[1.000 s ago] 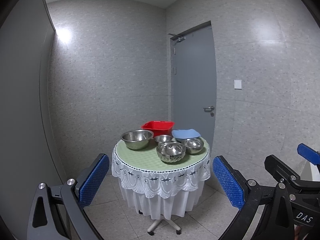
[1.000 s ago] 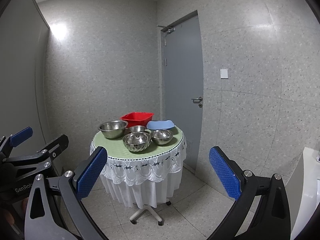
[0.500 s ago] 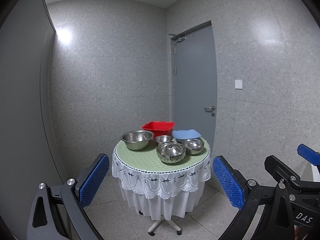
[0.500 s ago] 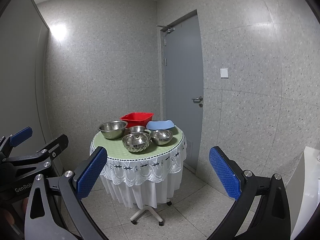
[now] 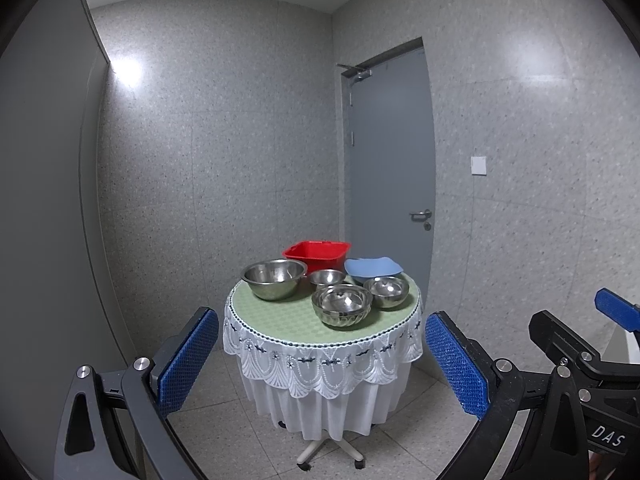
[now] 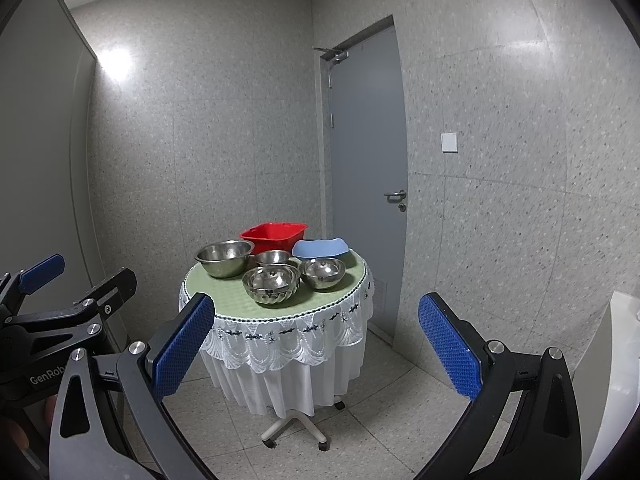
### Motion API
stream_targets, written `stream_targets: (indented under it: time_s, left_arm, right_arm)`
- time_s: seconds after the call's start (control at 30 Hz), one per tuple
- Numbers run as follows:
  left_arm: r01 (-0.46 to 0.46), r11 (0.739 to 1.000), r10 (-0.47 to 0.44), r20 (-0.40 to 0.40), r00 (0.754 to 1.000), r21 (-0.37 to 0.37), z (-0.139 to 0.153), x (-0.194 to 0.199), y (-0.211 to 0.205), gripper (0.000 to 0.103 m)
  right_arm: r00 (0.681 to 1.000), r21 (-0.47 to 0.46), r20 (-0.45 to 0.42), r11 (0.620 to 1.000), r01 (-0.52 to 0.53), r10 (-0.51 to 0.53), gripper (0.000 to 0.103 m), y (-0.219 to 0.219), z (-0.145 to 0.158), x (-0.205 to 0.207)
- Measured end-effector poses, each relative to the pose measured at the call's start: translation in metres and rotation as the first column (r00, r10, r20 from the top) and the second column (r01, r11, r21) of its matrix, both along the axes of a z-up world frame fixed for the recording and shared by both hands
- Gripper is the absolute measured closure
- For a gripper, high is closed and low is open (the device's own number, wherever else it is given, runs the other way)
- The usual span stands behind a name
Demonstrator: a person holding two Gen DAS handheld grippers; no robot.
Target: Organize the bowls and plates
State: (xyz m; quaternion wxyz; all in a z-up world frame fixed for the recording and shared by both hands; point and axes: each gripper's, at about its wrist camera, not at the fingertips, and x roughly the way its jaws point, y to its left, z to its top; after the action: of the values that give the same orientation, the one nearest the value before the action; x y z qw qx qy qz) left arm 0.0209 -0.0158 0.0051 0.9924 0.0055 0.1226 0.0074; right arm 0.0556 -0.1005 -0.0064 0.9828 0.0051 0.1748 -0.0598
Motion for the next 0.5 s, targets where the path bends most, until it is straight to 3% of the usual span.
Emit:
stream_targets:
  time_s: [0.3, 0.5]
  left_arm:
    - [-0.008, 1.0, 0.008, -0.045, 0.999, 0.006, 0.019, 0.025, -0.002, 0.001]
    - [0.002, 1.0, -0.001, -0.093, 0.996, 0.003, 0.033, 0.061, 0.003, 0.001]
  right_arm:
    - [0.999, 0.012, -0.041, 1.0, -0.007, 0.007, 0.0, -0.002, 0.006, 0.02]
    - [0.996, 0.022, -0.089, 1.0, 0.003, -0.001, 0.0, -0.002, 0.01, 0.05]
